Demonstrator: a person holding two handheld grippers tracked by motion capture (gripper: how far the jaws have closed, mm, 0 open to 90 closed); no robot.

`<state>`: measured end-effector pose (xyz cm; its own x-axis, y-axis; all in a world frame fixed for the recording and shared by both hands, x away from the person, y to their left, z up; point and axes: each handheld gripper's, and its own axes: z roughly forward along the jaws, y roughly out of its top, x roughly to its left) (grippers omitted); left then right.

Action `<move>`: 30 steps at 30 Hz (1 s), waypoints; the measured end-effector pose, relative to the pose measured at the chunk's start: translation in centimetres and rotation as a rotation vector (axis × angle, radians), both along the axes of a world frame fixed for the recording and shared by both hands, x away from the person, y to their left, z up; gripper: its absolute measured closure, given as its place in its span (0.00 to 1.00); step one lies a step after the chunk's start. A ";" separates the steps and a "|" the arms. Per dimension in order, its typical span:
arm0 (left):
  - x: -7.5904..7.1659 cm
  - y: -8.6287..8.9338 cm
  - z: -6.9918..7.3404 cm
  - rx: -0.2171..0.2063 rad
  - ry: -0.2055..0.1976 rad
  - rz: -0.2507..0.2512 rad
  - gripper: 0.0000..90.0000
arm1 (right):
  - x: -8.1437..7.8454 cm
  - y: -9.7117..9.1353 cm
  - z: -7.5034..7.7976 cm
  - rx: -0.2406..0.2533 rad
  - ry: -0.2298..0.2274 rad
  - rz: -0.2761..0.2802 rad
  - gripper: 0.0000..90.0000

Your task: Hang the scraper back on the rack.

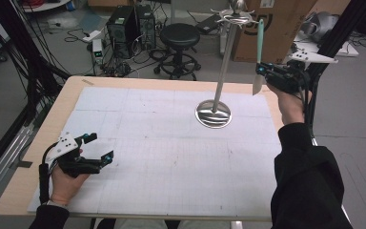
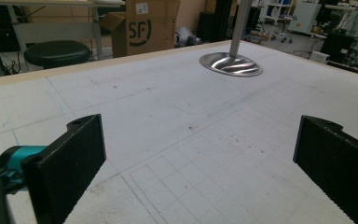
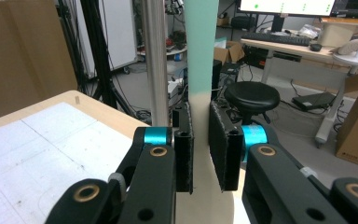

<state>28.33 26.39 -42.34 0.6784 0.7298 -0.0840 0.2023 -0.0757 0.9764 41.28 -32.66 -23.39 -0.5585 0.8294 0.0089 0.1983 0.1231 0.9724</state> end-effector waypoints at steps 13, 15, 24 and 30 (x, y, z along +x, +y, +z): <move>0.0 0.0 0.0 0.008 0.001 0.008 0.03 | 0.2 0.6 -0.6 0.003 0.003 0.031 0.89; 0.0 0.0 0.0 0.005 0.000 0.008 0.03 | 0.3 0.7 -0.6 0.004 0.007 0.030 0.89; 0.0 0.0 0.0 0.008 0.003 0.011 0.03 | 0.6 1.4 -0.9 0.011 0.010 0.025 0.89; 0.0 0.0 0.0 0.008 0.003 0.012 0.03 | 1.0 1.9 -1.1 0.028 0.017 0.018 0.89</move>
<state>28.37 26.37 -42.39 0.6697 0.7383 -0.0800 0.2063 -0.0814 0.9751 42.25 -30.80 -24.48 -0.5726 0.8187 0.0422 0.2133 0.0991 0.9720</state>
